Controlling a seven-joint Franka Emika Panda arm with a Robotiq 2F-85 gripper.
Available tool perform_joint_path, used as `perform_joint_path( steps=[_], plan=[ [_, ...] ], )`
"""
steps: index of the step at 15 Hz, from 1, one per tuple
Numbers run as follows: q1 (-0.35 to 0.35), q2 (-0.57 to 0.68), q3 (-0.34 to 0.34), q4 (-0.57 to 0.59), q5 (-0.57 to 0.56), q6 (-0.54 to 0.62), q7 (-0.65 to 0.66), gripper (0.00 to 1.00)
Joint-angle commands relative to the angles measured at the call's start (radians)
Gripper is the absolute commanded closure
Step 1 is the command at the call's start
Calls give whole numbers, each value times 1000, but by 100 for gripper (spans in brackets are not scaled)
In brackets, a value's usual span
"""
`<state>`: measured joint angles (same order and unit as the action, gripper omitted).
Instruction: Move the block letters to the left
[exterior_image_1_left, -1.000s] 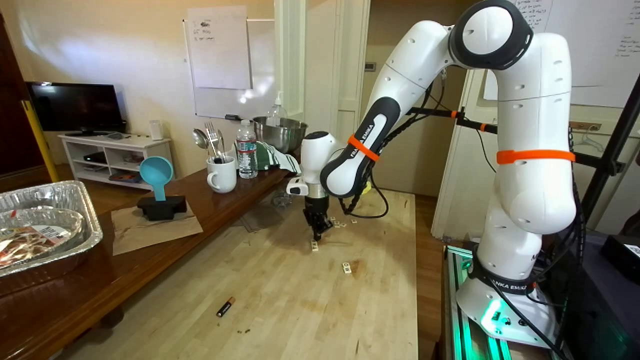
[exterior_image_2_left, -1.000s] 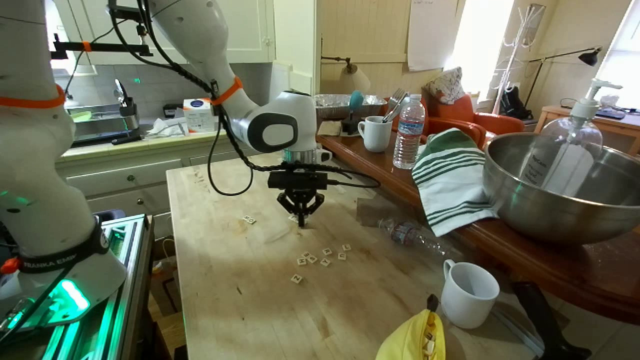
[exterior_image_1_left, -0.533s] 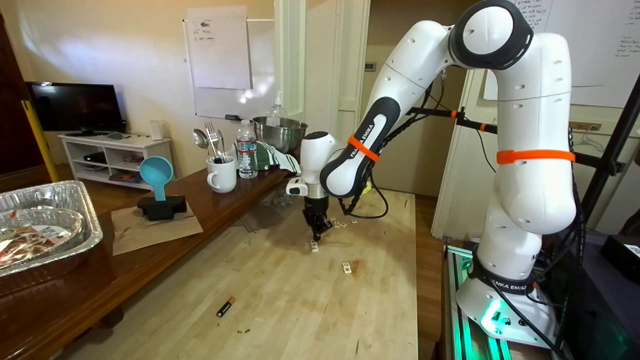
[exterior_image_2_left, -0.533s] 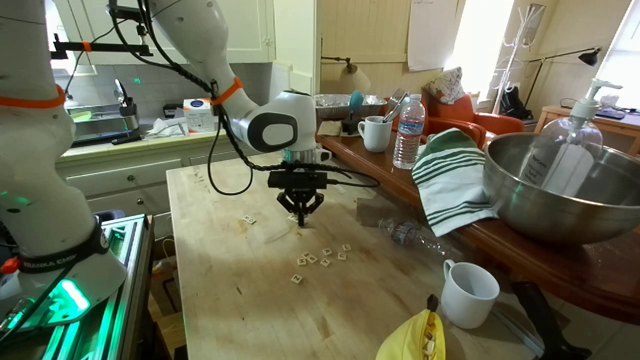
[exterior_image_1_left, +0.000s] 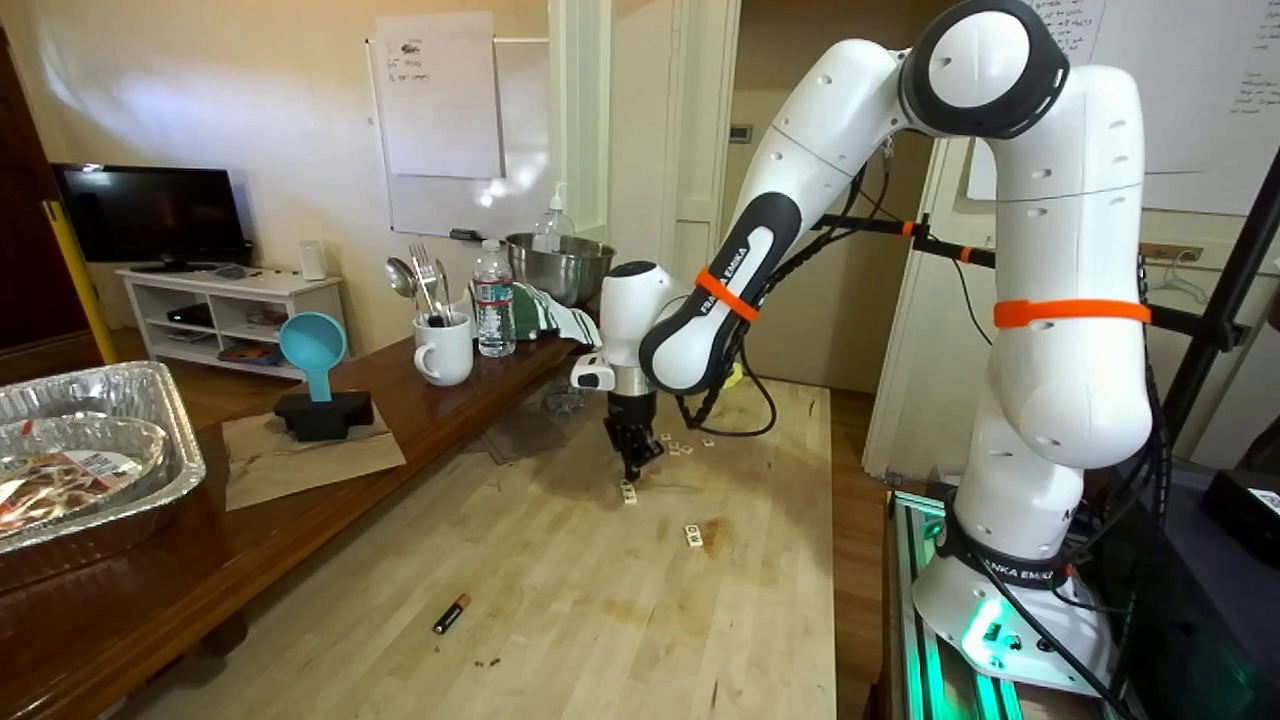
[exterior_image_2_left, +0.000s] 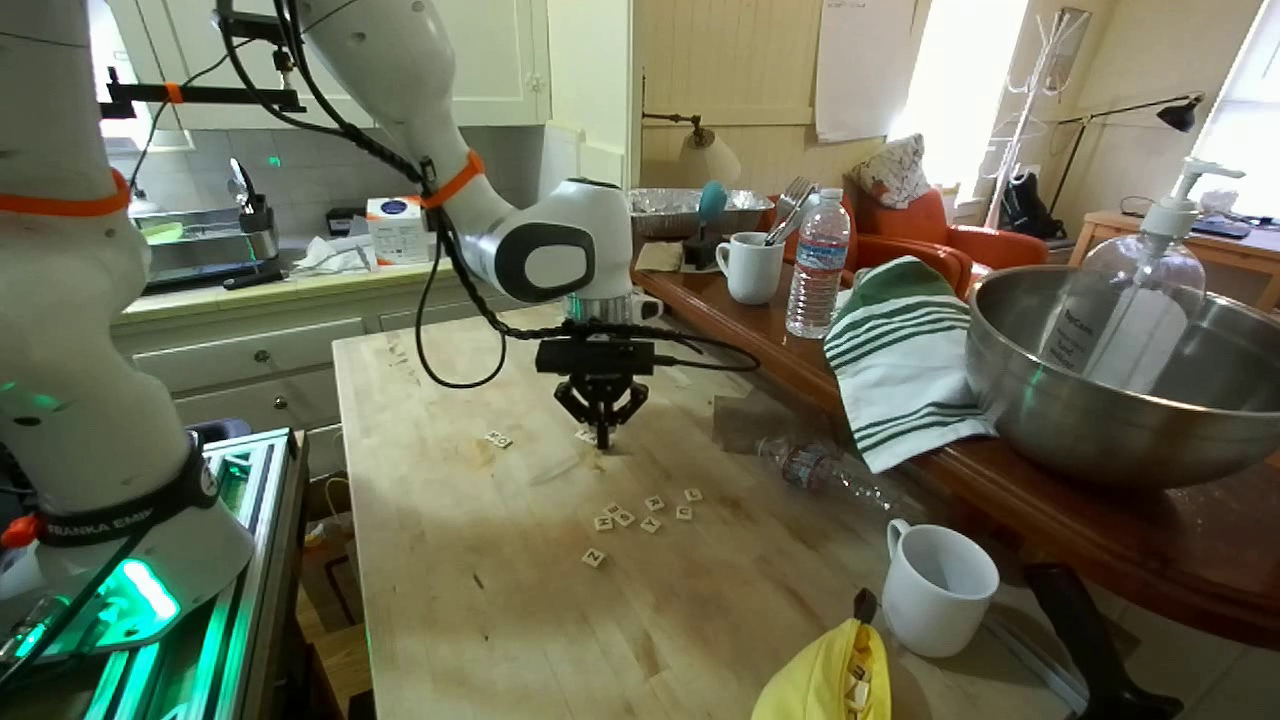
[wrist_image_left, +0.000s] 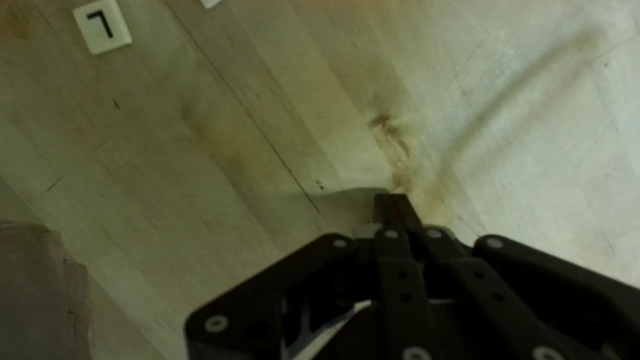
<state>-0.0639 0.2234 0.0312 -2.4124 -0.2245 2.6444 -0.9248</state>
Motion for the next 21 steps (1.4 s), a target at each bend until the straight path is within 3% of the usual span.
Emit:
perform_joint_path(
  steps=[1,11,12,21],
  plan=[
    [-4,-19,7,-12,11,12,-9,100],
    [-1,-72,41,-25,159,-20,11,100],
    [2,-77,43,-26,177,-18,26,79],
    [35,-122,34,-12,193,-103,306,16]
  ],
)
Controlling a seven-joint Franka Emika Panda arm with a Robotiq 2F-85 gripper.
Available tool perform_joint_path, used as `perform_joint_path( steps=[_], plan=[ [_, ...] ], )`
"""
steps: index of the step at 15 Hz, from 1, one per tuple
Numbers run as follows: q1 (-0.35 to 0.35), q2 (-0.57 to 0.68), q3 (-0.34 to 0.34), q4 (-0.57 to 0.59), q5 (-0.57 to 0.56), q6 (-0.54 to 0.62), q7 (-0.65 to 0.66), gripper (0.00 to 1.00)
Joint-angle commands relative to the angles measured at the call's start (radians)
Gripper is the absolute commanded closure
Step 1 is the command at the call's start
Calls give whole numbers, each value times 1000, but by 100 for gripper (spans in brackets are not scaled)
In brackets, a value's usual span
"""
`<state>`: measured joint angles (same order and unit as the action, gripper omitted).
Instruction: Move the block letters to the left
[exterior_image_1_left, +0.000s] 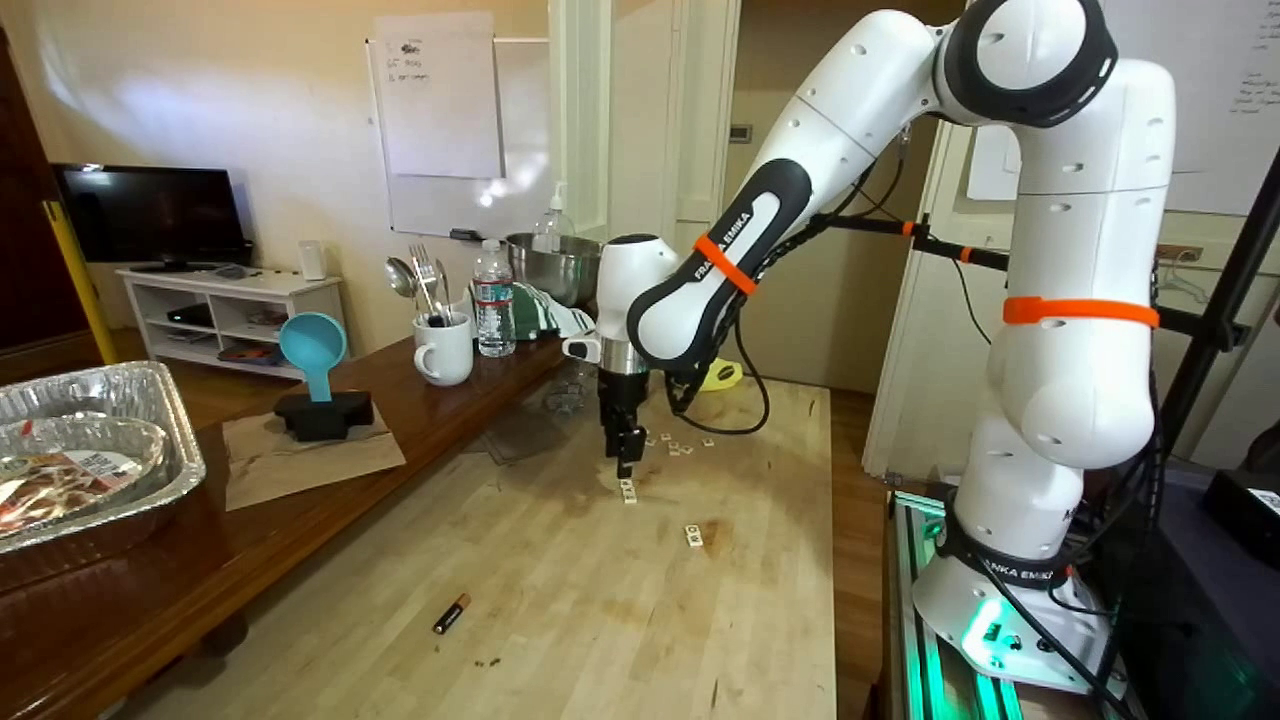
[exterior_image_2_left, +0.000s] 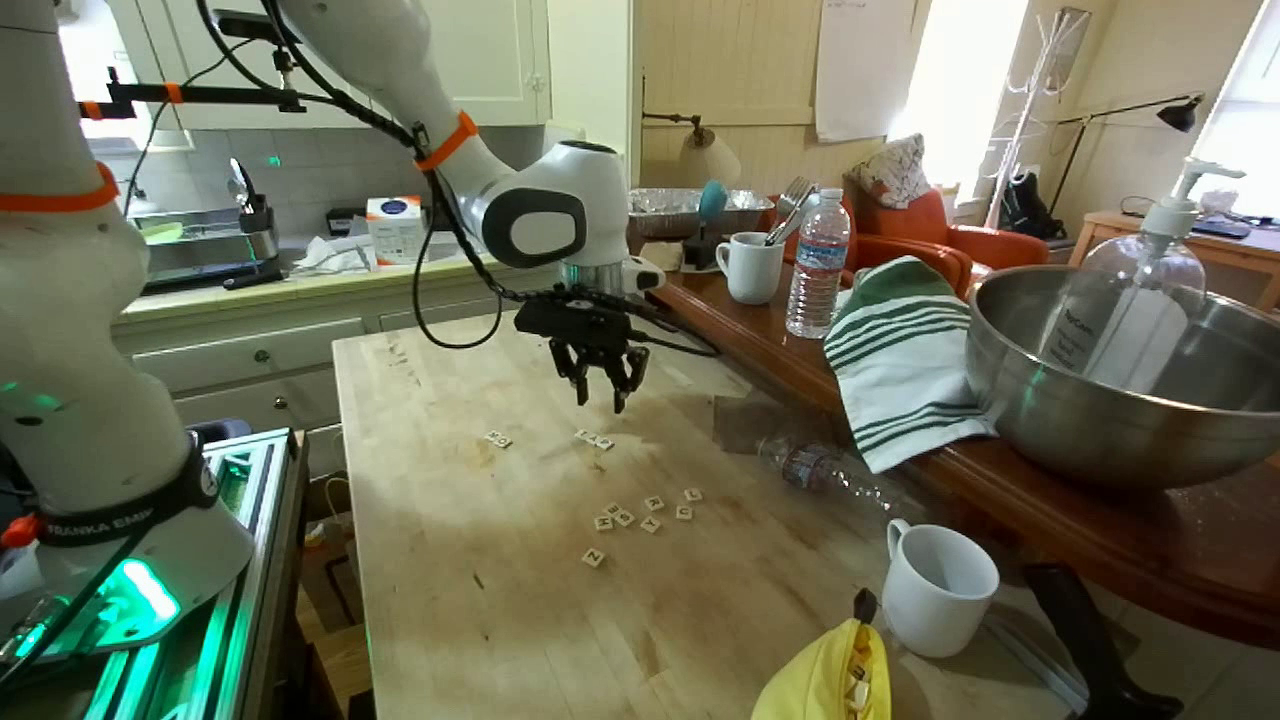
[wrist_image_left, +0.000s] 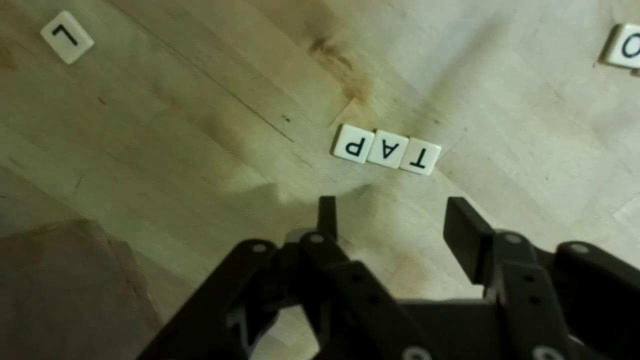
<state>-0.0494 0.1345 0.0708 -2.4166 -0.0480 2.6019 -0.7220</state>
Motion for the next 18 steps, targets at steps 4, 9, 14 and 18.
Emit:
perform_joint_path(
  steps=[4,9,14,18],
  plan=[
    [31,-51,-10,0,6,-118,266,0],
    [34,-77,-17,3,-2,-158,382,0],
    [32,-105,-26,0,-10,-177,416,0],
    [31,-118,-32,-2,-9,-185,401,0]
  ],
)
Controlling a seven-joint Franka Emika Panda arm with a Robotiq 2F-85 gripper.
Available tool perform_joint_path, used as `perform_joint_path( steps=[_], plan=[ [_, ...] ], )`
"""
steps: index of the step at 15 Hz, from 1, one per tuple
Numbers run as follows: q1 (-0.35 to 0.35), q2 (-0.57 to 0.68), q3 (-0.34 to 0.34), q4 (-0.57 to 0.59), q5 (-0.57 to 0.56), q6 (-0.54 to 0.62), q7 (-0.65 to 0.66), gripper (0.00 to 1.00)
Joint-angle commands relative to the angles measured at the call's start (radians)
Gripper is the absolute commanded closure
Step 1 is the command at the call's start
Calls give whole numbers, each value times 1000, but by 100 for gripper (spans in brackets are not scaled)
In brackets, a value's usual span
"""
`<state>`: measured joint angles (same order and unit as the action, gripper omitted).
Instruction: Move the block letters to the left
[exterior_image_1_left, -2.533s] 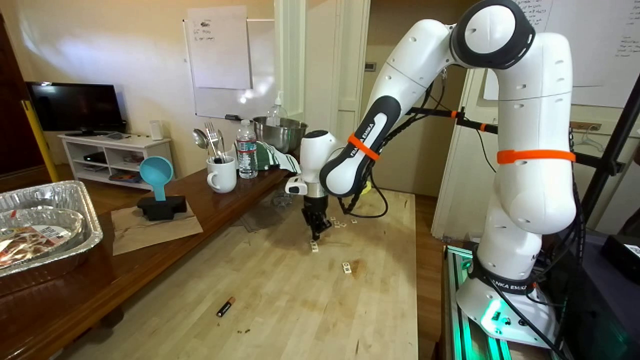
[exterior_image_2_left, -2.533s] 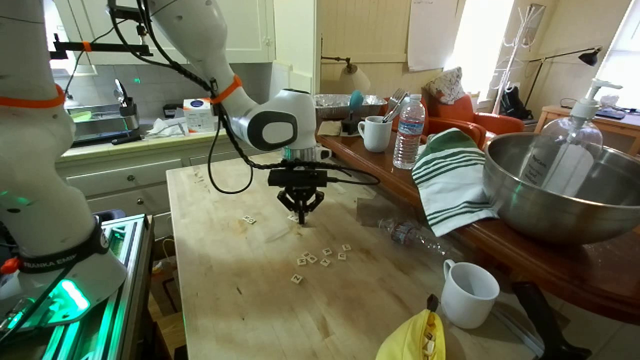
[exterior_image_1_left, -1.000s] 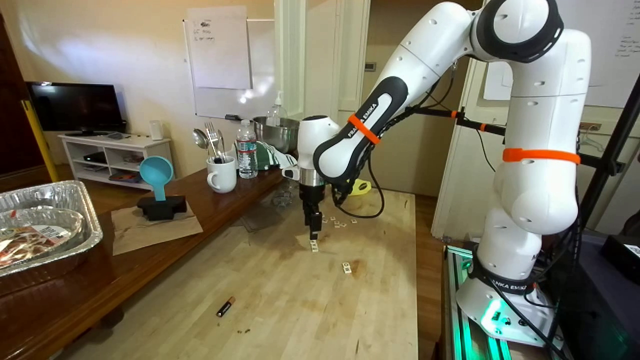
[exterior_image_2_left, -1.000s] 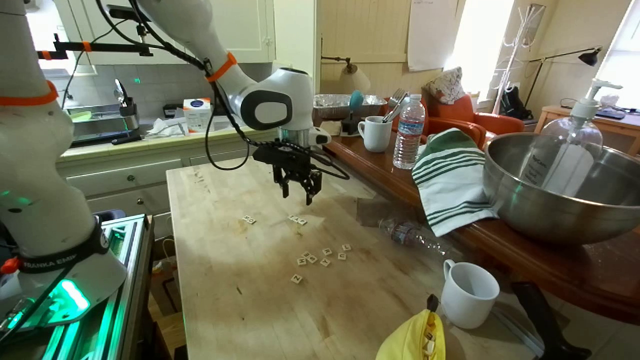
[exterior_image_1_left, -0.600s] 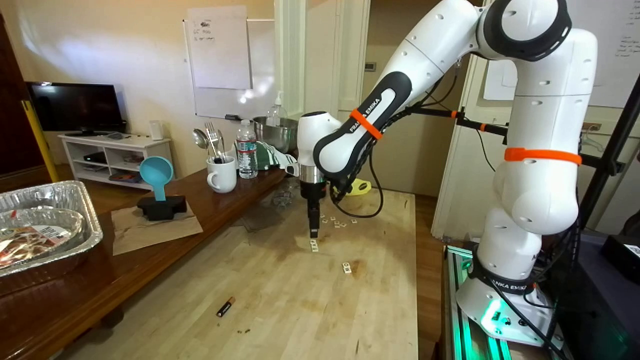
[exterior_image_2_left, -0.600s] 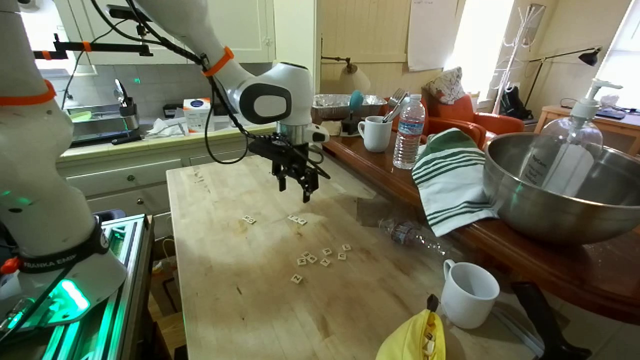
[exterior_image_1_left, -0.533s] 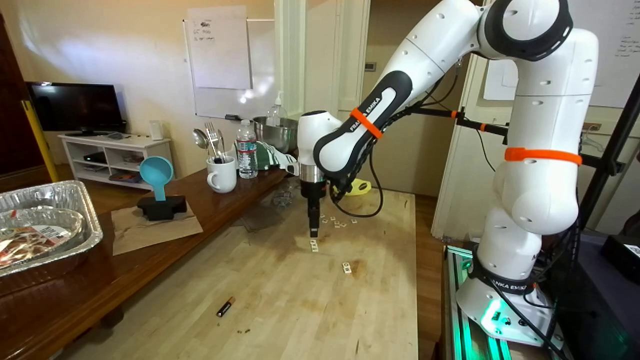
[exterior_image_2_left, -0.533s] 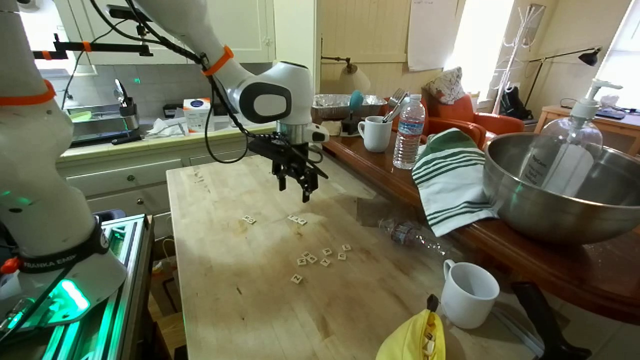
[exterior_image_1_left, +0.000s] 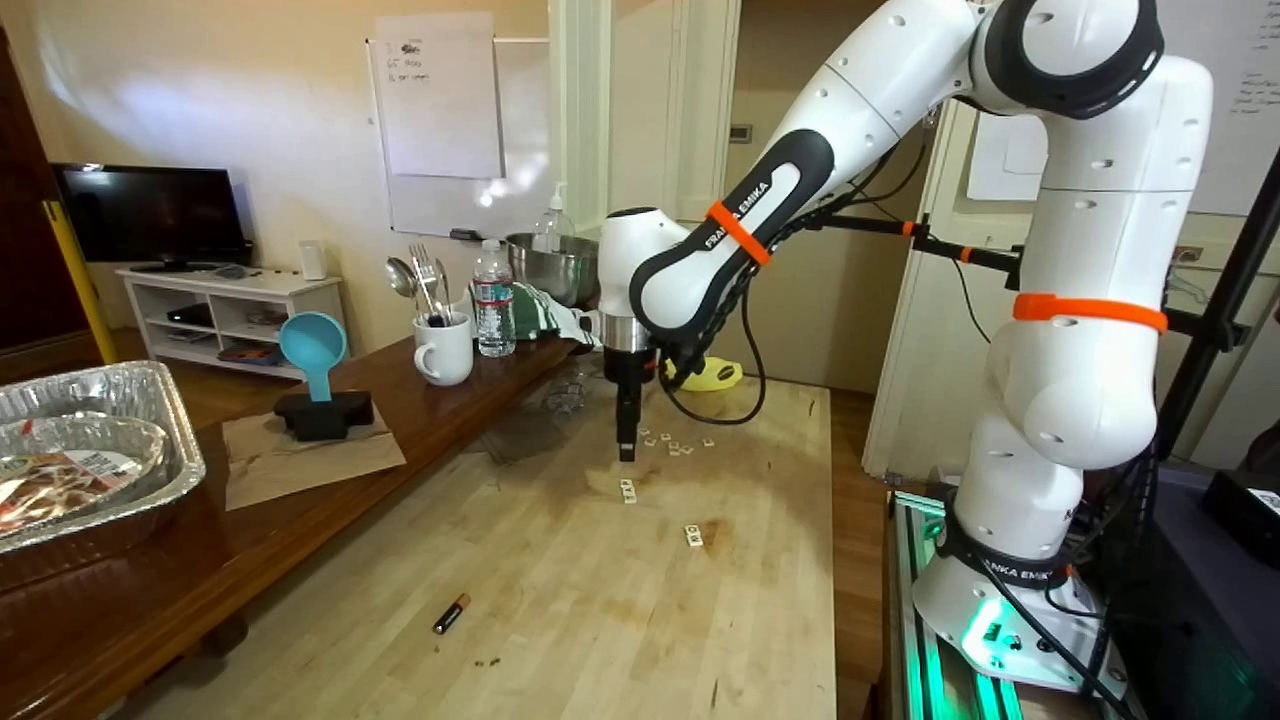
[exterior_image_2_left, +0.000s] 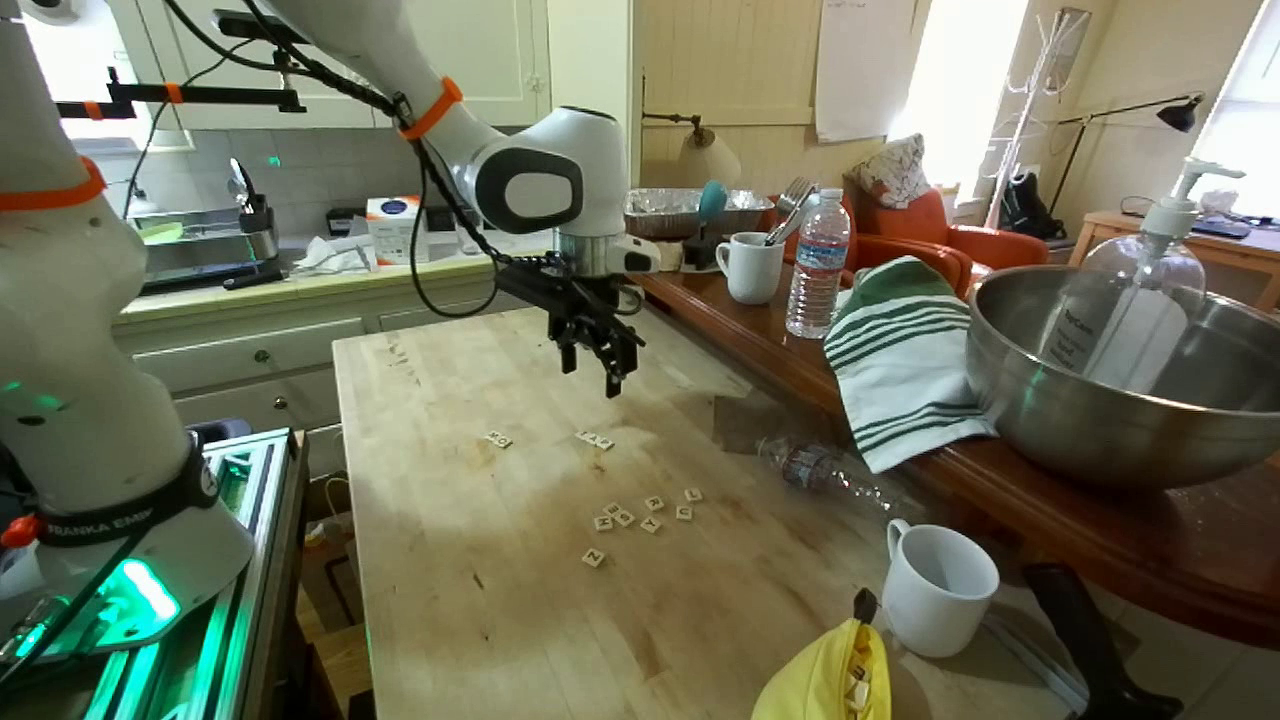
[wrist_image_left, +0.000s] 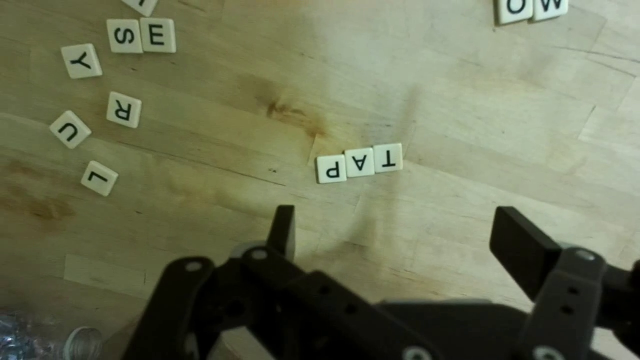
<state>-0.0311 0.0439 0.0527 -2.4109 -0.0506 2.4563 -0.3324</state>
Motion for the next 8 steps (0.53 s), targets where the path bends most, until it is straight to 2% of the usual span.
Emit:
perform_joint_path(
  steps=[1,8],
  plan=[
    [13,-30,-15,-9,-11,-38,5,0],
    [13,-12,-16,1,-6,-9,-2,0]
  ],
)
